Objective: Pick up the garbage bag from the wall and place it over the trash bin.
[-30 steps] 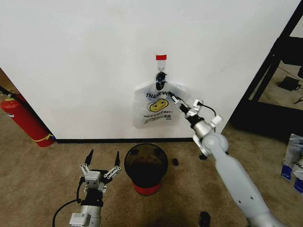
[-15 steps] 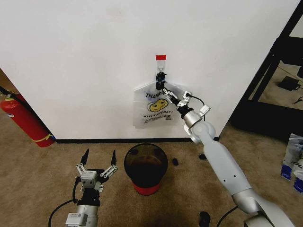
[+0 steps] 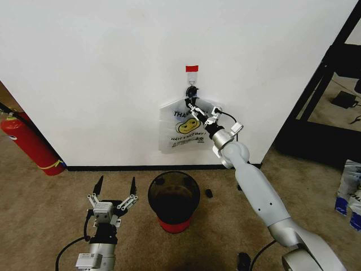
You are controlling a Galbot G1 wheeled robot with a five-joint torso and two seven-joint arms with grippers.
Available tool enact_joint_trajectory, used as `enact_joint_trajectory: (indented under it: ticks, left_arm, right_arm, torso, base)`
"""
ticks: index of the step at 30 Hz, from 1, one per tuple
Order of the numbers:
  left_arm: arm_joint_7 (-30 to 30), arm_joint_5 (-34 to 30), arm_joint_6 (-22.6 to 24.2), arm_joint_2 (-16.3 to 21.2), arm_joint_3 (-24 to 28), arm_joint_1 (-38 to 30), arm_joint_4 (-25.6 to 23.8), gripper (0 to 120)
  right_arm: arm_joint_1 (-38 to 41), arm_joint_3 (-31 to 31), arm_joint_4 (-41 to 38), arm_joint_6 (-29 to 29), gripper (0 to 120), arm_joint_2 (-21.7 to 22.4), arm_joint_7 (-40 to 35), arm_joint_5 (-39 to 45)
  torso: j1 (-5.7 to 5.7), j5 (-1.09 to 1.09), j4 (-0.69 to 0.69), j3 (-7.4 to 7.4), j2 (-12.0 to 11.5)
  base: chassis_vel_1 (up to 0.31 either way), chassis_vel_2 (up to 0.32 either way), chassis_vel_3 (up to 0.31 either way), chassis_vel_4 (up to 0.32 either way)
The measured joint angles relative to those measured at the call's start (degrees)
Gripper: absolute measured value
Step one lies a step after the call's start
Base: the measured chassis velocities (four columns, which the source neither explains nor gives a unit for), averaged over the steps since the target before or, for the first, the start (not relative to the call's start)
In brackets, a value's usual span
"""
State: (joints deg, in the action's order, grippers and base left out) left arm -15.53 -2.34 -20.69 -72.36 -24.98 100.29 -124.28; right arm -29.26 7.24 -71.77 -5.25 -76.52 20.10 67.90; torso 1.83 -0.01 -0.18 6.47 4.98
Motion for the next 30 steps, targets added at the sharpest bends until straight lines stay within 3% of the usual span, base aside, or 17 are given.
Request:
enact_joint_trajectory:
  ticks: [4,8,19,30]
  left_arm:
    - [0.0,-0.2,-0.2,0.0,-0.2,0.3,-0.2,100]
    - [0.0,-0.2,-0.3,-0.1,-0.1,0.1,-0.2,100]
    - [0.0,-0.8,-0.3,0.0,0.2,-0.3,0.1,100]
    - [-0.1,-0.9,-0.4,0.0,0.6,-0.2,0.1,100]
  right_arm:
    - [0.1,-0.4,-0.4,0.0,42,0.0,-0.1,0.1]
    - [0.1,-0.5,-0.5,0.0,38,-0.1,-0.4,0.1]
    - [-0.1,-0.4,-0.6,0.0,0,0.1,-0.9,0.0]
    - [-2.4,-0.3,-4.0,0.0,0,1.1,-1.9,-0.2]
  torso:
    - [0.0,0.0,0.01,0.0,0.0]
    - [0.0,0.0,0.0,0.0,0.0]
    - [0.0,0.0,0.0,0.0,0.0]
    - [0.0,0.0,0.01,0.0,0.0]
  base:
    - [0.0,0.0,0.0,0.0]
    - [0.0,0.0,0.0,0.0]
    - [0.0,0.0,0.0,0.0]
    - [0.0,0.0,0.0,0.0]
